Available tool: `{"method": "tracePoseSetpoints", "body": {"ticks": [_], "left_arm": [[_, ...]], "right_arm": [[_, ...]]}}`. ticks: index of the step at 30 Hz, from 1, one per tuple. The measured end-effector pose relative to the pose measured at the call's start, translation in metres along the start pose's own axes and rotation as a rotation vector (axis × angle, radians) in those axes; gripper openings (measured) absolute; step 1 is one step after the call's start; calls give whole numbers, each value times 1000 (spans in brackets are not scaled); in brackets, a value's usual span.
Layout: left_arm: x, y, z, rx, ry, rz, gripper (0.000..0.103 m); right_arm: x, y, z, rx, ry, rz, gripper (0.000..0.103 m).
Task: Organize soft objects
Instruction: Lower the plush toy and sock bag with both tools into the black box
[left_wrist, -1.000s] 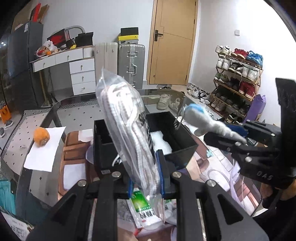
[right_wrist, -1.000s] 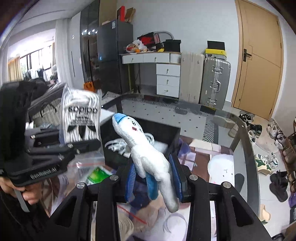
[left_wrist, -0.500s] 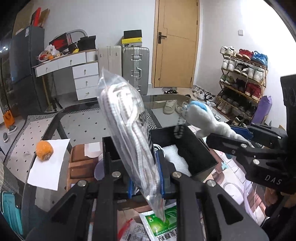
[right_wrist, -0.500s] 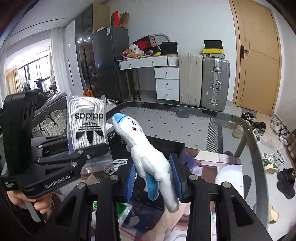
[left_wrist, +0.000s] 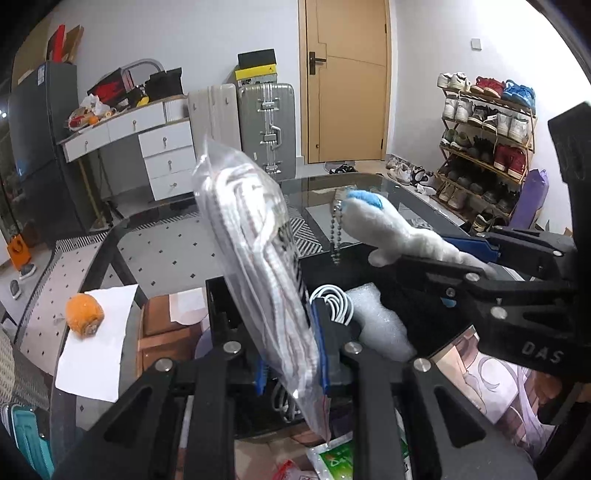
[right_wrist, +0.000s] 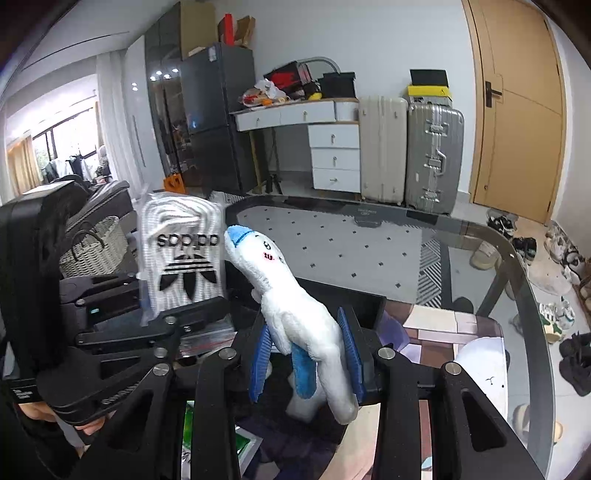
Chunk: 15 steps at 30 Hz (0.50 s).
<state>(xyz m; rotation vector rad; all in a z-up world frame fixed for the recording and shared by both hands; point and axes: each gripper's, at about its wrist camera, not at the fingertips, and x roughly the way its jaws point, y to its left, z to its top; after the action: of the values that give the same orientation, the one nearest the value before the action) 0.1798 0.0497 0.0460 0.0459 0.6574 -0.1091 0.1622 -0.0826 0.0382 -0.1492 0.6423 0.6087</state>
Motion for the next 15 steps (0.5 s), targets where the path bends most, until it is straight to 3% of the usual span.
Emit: {"method": "tracePoseSetpoints", "body": {"ticks": [15], "left_arm": [[16, 5, -11, 13, 42, 7, 18]], "right_arm": [[34, 3, -2, 18, 72, 8, 35]]}}
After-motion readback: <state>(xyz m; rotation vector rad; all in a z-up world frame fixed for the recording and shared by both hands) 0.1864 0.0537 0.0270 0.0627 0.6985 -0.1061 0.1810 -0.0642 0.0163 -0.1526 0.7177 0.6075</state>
